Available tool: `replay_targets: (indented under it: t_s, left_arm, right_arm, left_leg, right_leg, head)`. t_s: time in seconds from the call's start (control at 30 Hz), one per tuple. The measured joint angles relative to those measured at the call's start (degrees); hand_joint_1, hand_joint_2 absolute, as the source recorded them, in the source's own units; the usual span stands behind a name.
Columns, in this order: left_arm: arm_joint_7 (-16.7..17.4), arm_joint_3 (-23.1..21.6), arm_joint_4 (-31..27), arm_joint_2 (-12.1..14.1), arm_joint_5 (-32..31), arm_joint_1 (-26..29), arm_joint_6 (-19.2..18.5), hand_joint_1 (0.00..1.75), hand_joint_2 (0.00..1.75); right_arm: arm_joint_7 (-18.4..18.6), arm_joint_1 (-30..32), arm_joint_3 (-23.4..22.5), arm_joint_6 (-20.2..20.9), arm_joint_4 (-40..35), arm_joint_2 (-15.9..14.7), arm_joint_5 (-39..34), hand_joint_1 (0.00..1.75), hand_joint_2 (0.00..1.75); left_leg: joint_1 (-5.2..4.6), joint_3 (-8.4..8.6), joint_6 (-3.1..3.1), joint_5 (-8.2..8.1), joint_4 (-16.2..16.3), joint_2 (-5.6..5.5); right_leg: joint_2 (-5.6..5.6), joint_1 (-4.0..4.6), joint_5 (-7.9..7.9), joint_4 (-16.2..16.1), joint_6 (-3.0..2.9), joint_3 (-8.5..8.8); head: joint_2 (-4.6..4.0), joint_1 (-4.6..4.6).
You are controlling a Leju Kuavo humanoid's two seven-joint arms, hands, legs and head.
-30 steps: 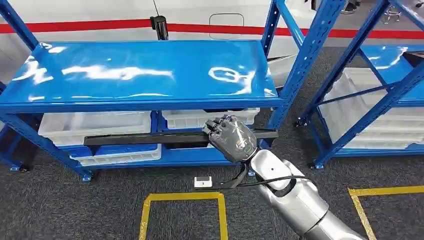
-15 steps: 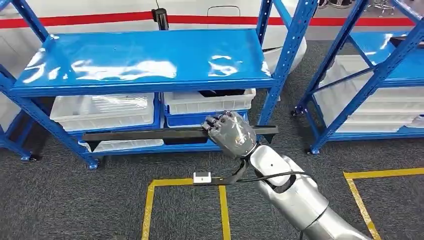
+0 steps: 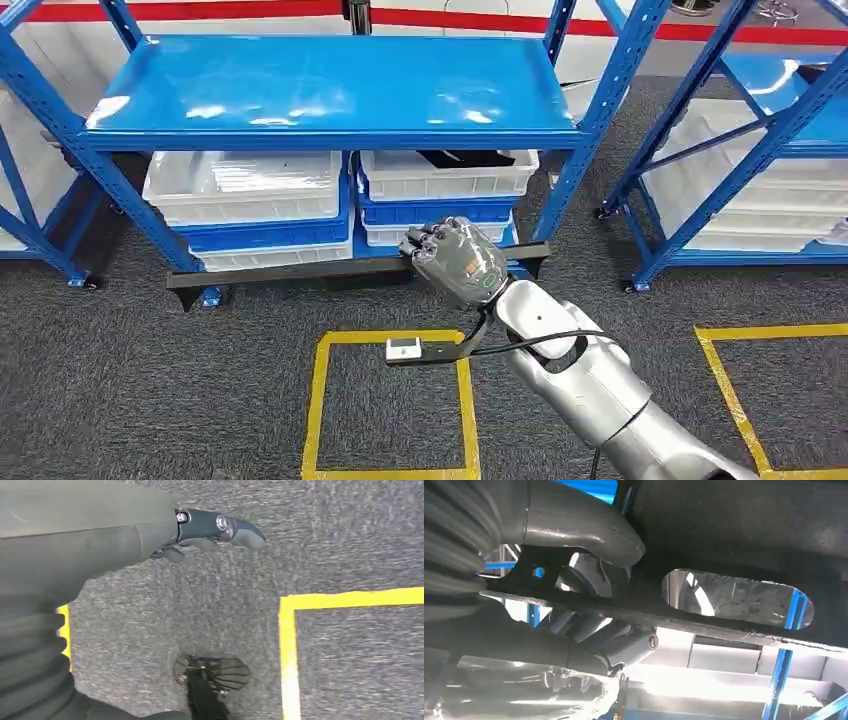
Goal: Take the parts from the cabinet and place them on the table.
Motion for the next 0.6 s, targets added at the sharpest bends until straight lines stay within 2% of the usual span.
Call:
replay_targets:
  t_s: [0.03, 0.07, 0.1, 0.13, 0.17, 0.2, 0.23, 0.27, 0.3, 0.33, 0.37, 0.4, 0.43, 0.47, 0.5, 0.53, 0.57, 0.6]
  left_arm:
    - [0.11, 0.00, 0.00, 0.00, -0.02, 0.01, -0.04, 0.00, 1.75]
    - [0.13, 0.00, 0.00, -0.02, -0.04, 0.01, -0.04, 0.00, 1.75]
    - [0.15, 0.00, 0.00, -0.02, -0.07, 0.01, -0.04, 0.00, 1.75]
    - [0.20, 0.00, 0.00, -0.02, -0.07, 0.00, -0.04, 0.00, 1.75]
    - [0.26, 0.00, 0.00, -0.04, -0.09, -0.05, -0.04, 0.00, 1.75]
    - [0.28, 0.00, -0.04, -0.20, -0.11, -0.04, -0.04, 0.00, 1.75]
    - [0.28, 0.00, -0.09, -0.20, -0.15, -0.05, -0.04, 0.00, 1.75]
    - [0.22, 0.00, -0.09, -0.20, -0.15, 0.00, 0.02, 0.00, 1.75]
    - [0.22, 0.00, -0.07, -0.20, -0.24, 0.06, 0.07, 0.00, 1.75]
    - [0.22, 0.00, -0.07, -0.22, -0.33, 0.09, 0.15, 0.00, 1.75]
    - [0.11, 0.04, -0.07, -0.15, -0.33, 0.16, 0.22, 0.00, 1.75]
    - [0.04, 0.02, -0.07, -0.15, -0.33, 0.33, 0.24, 0.00, 1.75]
    - [0.02, 0.02, -0.07, -0.15, -0.46, 0.45, 0.24, 0.00, 1.75]
    - [-0.04, 0.02, -0.07, -0.11, -0.48, 0.46, 0.24, 0.00, 1.75]
    - [-0.09, 0.02, -0.07, -0.07, -0.48, 0.45, 0.24, 0.00, 1.75]
    - [-0.09, 0.02, -0.07, -0.02, -0.50, 0.47, 0.24, 0.00, 1.75]
    - [-0.09, 0.02, -0.07, 0.02, -0.50, 0.52, 0.24, 0.00, 1.75]
    - [-0.04, 0.02, -0.07, 0.07, -0.55, 0.54, 0.26, 0.00, 1.75]
  right_arm:
    - [0.11, 0.00, 0.00, 0.02, 0.09, 0.02, -0.02, 1.75, 1.75]
    - [0.28, 0.00, 0.00, 0.07, 0.15, 0.02, -0.02, 1.75, 1.75]
    - [0.44, 0.00, 0.00, 0.11, 0.15, 0.02, -0.02, 1.75, 1.75]
    - [0.70, 0.00, 0.00, 0.24, 0.15, 0.04, 0.00, 1.75, 1.75]
    - [0.83, -0.13, 0.00, 0.33, 0.13, 0.15, 0.00, 1.75, 1.75]
    - [0.87, -0.21, -0.02, 0.33, -0.07, 0.17, 0.02, 1.75, 1.75]
    - [0.87, -0.37, -0.04, 0.33, -0.22, 0.33, 0.02, 1.75, 1.75]
    - [0.96, -0.42, 0.00, 0.44, -0.28, 0.39, 0.02, 1.75, 1.75]
    - [0.98, -0.41, 0.00, 0.44, -0.33, 0.37, 0.00, 1.75, 1.75]
    - [0.98, -0.23, 0.00, 0.50, -0.31, 0.37, 0.02, 1.75, 1.75]
    - [1.05, -0.02, 0.00, 0.55, -0.31, 0.31, 0.04, 1.75, 1.75]
    - [1.07, 0.04, 0.02, 0.55, -0.31, 0.35, 0.04, 1.75, 1.75]
    - [1.09, 0.14, 0.04, 0.55, -0.33, 0.46, 0.07, 1.75, 1.75]
    - [1.13, 0.34, 0.04, 0.52, -0.33, 0.50, 0.15, 1.75, 1.75]
    - [1.18, 0.56, 0.04, 0.54, -0.33, 0.50, 0.20, 1.75, 1.75]
    - [1.22, 0.91, 0.04, 0.55, -0.33, 0.48, 0.20, 1.75, 1.75]
    - [1.22, 1.27, 0.04, 0.52, -0.33, 0.46, 0.28, 1.75, 1.75]
    - [1.22, 1.51, 0.07, 0.52, -0.33, 0.46, 0.28, 1.75, 1.75]
  left_leg:
    - [-0.28, -0.87, 0.07, 0.68, 0.02, 0.00]
    - [-0.56, -1.94, 0.11, 1.56, 0.05, 0.01]
    - [-0.74, -2.90, 0.10, 2.33, 0.05, 0.01]
    - [-0.93, -3.90, 0.04, 3.20, 0.05, -0.01]
    - [-0.96, -4.51, -0.10, 3.99, 0.10, -0.04]
    - [-1.05, -4.93, -0.32, 4.28, 0.12, -0.13]
    - [-1.14, -5.17, -0.63, 4.65, 0.09, -0.08]
    - [-0.91, -4.89, -1.18, 5.68, -0.57, 0.16]
    - [-0.72, -4.78, -1.55, 6.24, -0.96, 0.21]
    - [-0.80, -4.60, -2.00, 6.97, -1.58, 0.17]
    - [-0.44, -5.12, -2.19, 6.59, -1.24, 0.10]
    - [-0.48, -5.99, -2.33, 2.93, 0.95, -0.03]
    - [-0.31, -6.82, -2.64, -0.51, 4.17, -0.04]
    - [-0.16, -7.94, -3.07, -3.53, 8.58, -0.08]
    - [-0.02, -9.10, -3.55, -5.49, 13.32, -0.07]
    - [0.18, -9.52, -3.91, -5.86, 16.53, -0.06]
    - [0.47, -8.63, -4.19, -5.07, 16.86, -0.03]
    - [0.78, -6.41, -4.50, -3.74, 14.63, 0.03]
  right_leg:
    - [0.11, 0.20, -0.05, 2.41, 0.39, -0.03]
    - [0.14, 0.37, 1.21, 2.75, 0.91, 1.08]
    - [0.17, 0.68, 2.91, 0.99, 1.24, 3.12]
    - [0.16, 1.01, 4.34, -2.97, 1.09, 6.58]
    - [0.16, 1.46, 4.10, -8.21, 0.16, 10.78]
    - [0.07, 2.01, 1.63, -14.04, -1.25, 15.62]
    - [-0.09, 2.42, 0.24, -18.17, -1.82, 17.62]
    - [-0.03, 2.60, 0.91, -17.85, -2.11, 16.07]
    - [0.01, 2.78, 1.25, -17.74, -2.55, 15.90]
    - [0.03, 2.56, 2.00, -18.11, -3.07, 15.74]
    - [-0.07, 0.95, 3.13, -18.57, -3.35, 15.76]
    - [-0.15, 1.09, 3.89, -18.56, -4.20, 15.48]
    - [-0.14, 1.13, 4.46, -18.55, -4.47, 15.06]
    - [-0.16, 1.14, 5.00, -18.52, -4.41, 14.51]
    - [-0.16, 1.14, 5.46, -18.45, -4.26, 13.91]
    - [-0.20, 1.14, 5.82, -18.41, -3.96, 13.43]
    - [-0.23, 1.06, 6.17, -18.35, -3.76, 12.95]
    - [-0.23, 0.89, 6.38, -18.12, -3.43, 12.47]
  head:
    - [0.00, 0.00]
    - [0.00, -0.04]
    - [0.00, -0.02]
    - [0.00, -0.02]
    - [0.00, -0.07]
    - [0.00, -0.07]
    - [0.00, 0.00]
    - [0.00, -0.24]
    - [0.00, -0.31]
    - [0.00, -0.31]
    - [0.00, -0.22]
    - [0.00, -0.28]
    - [0.00, -0.50]
    - [0.00, -0.37]
    - [0.00, -0.40]
    - [0.00, -0.42]
    - [0.00, -0.37]
    - [0.00, -0.42]
